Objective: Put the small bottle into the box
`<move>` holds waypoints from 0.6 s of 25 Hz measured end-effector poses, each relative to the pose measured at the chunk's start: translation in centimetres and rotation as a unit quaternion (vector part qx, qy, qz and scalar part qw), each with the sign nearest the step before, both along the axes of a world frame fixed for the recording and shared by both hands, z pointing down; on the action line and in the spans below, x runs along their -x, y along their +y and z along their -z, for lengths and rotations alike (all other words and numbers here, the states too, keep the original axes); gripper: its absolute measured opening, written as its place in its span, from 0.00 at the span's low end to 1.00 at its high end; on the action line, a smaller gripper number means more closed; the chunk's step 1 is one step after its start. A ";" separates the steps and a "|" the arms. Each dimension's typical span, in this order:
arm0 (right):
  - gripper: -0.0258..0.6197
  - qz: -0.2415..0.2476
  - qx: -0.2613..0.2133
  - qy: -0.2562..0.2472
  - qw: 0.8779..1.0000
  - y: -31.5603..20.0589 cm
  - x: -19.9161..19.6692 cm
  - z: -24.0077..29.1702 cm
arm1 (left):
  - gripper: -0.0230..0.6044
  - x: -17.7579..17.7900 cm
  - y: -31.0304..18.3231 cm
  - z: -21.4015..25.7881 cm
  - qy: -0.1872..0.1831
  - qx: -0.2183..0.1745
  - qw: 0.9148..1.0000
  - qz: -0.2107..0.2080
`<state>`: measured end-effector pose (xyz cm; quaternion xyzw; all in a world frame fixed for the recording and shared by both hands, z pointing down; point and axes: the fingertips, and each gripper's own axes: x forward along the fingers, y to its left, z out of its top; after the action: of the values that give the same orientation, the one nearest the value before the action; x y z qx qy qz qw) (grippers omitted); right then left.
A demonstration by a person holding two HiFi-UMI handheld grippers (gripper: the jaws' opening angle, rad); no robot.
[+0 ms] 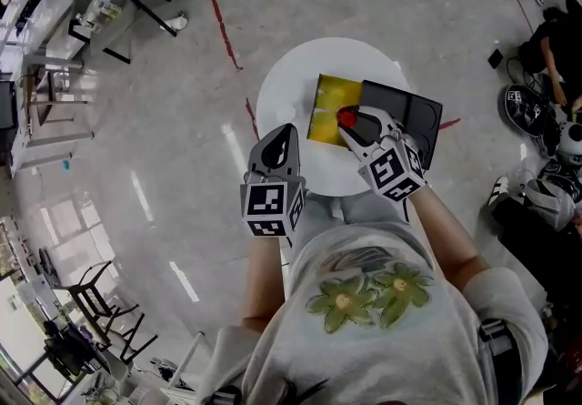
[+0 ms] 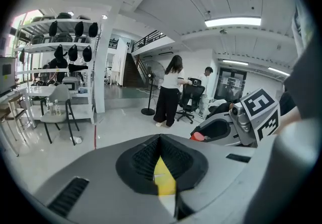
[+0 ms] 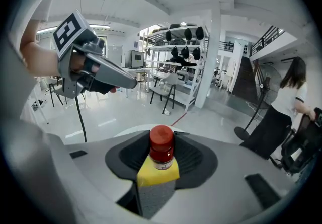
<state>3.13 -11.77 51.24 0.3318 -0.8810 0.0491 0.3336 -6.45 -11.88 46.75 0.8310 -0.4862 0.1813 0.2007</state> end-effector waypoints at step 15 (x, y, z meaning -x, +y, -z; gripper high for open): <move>0.27 0.030 0.041 0.022 0.998 -1.5 0.2 -4.5 | 0.04 1.3 -1.0 -1.9 -0.017 0.019 0.999 0.026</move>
<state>2.91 -13.26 55.78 0.2918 -0.8804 0.0677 0.3677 -7.72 -12.93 48.65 0.8106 -0.5076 0.1995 0.2132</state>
